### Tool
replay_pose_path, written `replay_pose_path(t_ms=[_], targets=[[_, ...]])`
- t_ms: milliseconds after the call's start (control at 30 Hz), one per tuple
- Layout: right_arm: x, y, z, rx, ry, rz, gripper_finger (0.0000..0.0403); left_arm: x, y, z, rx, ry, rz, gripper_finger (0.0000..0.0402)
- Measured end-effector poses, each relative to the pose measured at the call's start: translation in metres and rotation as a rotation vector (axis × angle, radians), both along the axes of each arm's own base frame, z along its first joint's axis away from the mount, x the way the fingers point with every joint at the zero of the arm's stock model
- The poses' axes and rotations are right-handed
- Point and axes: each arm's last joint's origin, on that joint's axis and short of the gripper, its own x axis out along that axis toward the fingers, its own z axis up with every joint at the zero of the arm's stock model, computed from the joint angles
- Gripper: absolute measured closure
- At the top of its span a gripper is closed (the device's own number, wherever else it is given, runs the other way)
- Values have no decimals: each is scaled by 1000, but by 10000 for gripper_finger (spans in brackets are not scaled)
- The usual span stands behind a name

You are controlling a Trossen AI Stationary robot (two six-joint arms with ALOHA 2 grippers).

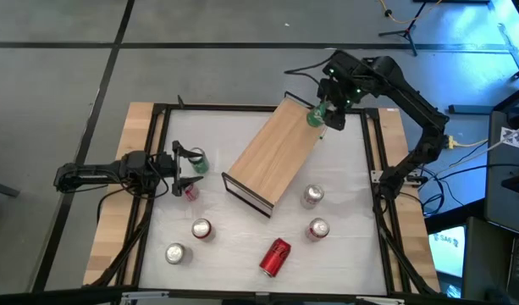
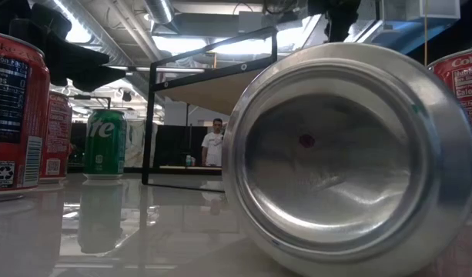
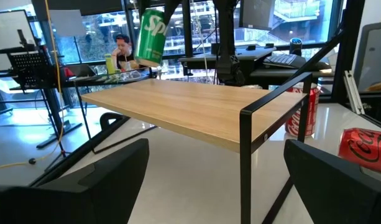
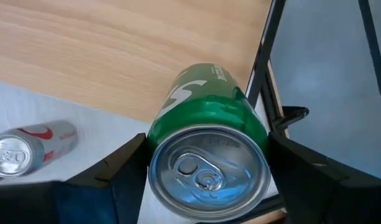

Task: Place canned beverage on shelf
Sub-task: Put the right green soda can on the shelf

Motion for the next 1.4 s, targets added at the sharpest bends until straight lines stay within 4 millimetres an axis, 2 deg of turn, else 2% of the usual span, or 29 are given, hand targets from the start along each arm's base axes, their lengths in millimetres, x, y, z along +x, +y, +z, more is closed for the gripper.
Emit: replay_pose_path(t_ms=[133,533,1400], targets=[[4,-2,-3,3,2,3,123,0,0,0,1,0,0,37],[26,-16,-27,74,80,9,121,0,0,0,0,0,0,37],[27,-19,-34,91,96,10,116,0,0,0,0,0,0,37]])
